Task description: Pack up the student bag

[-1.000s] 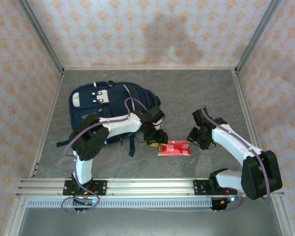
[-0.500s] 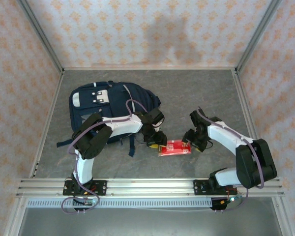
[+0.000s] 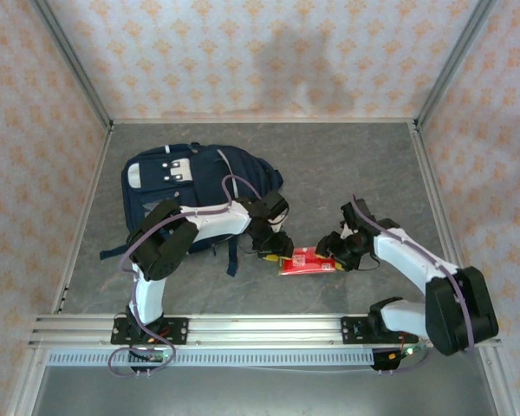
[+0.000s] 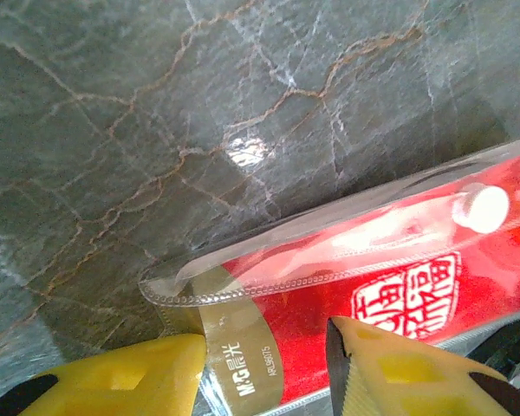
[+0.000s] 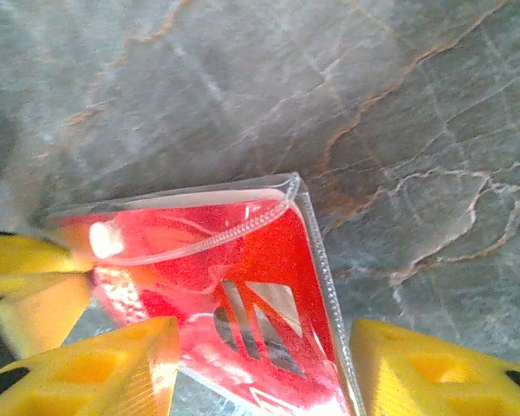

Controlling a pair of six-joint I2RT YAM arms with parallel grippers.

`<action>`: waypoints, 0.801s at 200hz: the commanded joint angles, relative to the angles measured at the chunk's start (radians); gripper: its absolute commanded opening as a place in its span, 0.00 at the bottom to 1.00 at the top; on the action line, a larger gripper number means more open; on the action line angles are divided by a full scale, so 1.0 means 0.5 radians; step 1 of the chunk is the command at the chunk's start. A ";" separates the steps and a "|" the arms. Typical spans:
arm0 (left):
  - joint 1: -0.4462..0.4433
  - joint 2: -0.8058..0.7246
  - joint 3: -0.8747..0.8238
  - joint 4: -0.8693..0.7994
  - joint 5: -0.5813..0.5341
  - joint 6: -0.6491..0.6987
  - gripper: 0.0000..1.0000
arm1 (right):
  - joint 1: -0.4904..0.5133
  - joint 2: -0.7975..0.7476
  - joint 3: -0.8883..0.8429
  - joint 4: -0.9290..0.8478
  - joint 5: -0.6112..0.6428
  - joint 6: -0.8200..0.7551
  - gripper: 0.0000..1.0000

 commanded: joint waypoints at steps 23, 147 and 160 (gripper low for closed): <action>-0.018 0.082 -0.094 -0.161 -0.079 0.140 0.43 | 0.014 -0.285 -0.048 0.117 -0.317 0.005 0.49; 0.002 -0.043 -0.137 -0.198 -0.095 0.285 0.41 | 0.083 -0.056 -0.035 0.376 -0.550 0.099 0.23; 0.006 -0.063 -0.145 -0.189 -0.090 0.267 0.41 | 0.090 -0.041 -0.022 0.367 -0.497 0.100 0.17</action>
